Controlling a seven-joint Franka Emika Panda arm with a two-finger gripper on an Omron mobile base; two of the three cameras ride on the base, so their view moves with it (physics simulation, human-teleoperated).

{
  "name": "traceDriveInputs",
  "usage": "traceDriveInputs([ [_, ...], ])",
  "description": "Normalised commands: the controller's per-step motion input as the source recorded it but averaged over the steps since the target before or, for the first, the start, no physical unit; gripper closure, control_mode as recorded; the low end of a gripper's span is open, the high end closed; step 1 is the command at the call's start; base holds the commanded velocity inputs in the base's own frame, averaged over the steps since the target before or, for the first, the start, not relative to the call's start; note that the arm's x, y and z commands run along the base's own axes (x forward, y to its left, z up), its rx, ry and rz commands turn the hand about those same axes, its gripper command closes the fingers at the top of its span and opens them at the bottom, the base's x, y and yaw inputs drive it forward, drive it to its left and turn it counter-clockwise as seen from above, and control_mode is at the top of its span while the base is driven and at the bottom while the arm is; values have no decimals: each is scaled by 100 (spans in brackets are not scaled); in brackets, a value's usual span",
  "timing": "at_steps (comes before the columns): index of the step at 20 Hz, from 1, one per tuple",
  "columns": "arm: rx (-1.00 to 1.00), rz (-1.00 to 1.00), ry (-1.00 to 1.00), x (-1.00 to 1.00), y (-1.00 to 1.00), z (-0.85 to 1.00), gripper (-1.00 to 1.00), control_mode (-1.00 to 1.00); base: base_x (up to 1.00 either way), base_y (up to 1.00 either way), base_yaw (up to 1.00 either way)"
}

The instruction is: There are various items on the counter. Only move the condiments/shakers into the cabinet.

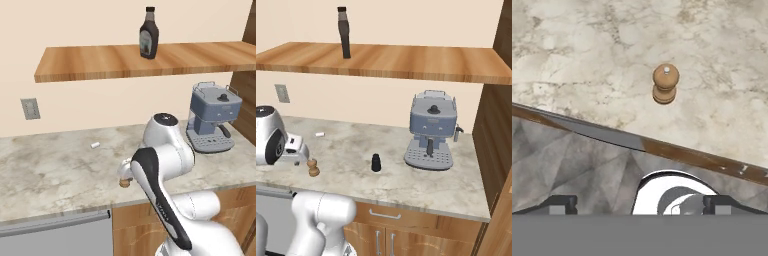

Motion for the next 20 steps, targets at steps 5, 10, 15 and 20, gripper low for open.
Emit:
traceDriveInputs([
  [5, 0, -5, -9, 65, 13, -16, -100, -100, 0, 0, 0],
  [10, 0, -6, 3, 77, -4, 0, -100, -100, 0, 0, 0],
  [15, 0, -8, 5, 73, -1, -4, -100, -100, 0, 0, 0],
  [20, 0, -5, 14, 30, 1, -21, -100, -100, 0, 0, 0],
])
